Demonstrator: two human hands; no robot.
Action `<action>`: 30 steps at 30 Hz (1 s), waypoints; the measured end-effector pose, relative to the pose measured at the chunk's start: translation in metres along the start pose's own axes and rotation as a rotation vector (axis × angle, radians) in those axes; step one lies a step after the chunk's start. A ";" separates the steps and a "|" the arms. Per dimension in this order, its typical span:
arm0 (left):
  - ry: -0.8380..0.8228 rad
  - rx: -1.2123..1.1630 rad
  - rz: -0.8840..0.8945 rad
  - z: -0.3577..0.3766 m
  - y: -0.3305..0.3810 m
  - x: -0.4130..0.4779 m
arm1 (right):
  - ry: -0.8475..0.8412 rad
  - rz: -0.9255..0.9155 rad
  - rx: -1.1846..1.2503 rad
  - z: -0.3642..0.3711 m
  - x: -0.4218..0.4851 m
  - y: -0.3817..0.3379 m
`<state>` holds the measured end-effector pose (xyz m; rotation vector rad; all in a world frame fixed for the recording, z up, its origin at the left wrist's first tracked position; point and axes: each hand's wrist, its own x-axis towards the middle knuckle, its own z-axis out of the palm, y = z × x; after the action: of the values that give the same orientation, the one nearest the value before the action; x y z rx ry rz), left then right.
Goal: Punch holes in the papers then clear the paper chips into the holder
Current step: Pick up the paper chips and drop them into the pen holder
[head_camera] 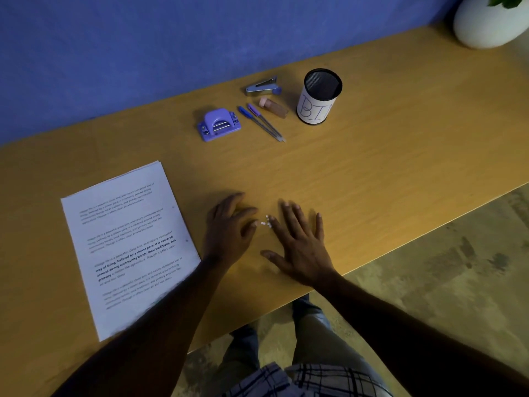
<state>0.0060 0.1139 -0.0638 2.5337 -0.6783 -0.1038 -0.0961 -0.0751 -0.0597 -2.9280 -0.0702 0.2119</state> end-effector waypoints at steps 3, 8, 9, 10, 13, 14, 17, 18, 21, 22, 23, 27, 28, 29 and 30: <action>-0.026 -0.015 0.024 -0.002 0.000 -0.001 | 0.014 -0.073 0.035 -0.007 0.003 0.010; -0.067 0.024 0.037 -0.005 0.003 0.000 | 0.107 -0.063 0.223 -0.020 0.021 0.025; -0.068 0.040 0.035 -0.006 0.004 0.000 | 0.131 -0.072 0.240 -0.021 0.024 0.026; -0.067 0.057 0.035 -0.006 0.005 0.001 | 0.159 -0.075 0.250 -0.021 0.028 0.027; -0.076 0.105 0.036 -0.005 0.007 0.002 | 0.203 -0.077 0.271 -0.021 0.037 0.028; -0.078 0.123 0.042 -0.005 0.007 0.002 | 0.205 -0.080 0.285 -0.021 0.039 0.029; -0.094 0.149 0.082 -0.004 0.005 0.005 | 0.213 -0.088 0.363 -0.021 0.042 0.033; -0.097 0.143 0.095 -0.003 0.005 0.006 | 0.221 -0.092 0.390 -0.020 0.042 0.035; -0.080 0.104 0.133 0.000 0.003 0.009 | 0.228 -0.092 0.420 -0.020 0.042 0.037; -0.062 0.085 0.143 0.001 0.003 0.009 | 0.226 -0.093 0.415 -0.019 0.041 0.037; -0.043 0.060 0.146 0.002 0.002 0.009 | 0.225 -0.096 0.406 -0.019 0.041 0.037; -0.006 -0.021 0.117 0.004 0.003 0.009 | 0.219 -0.102 0.384 -0.019 0.040 0.036; -0.005 -0.039 0.102 0.004 0.003 0.009 | 0.215 -0.099 0.380 -0.019 0.040 0.035; -0.005 -0.058 0.089 0.003 0.004 0.008 | 0.210 -0.092 0.374 -0.019 0.041 0.034; -0.004 -0.073 0.081 0.003 0.005 0.007 | 0.207 -0.086 0.368 -0.019 0.041 0.032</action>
<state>0.0095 0.1048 -0.0636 2.4337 -0.7641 -0.1028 -0.0515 -0.1079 -0.0537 -2.5566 -0.1117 -0.0849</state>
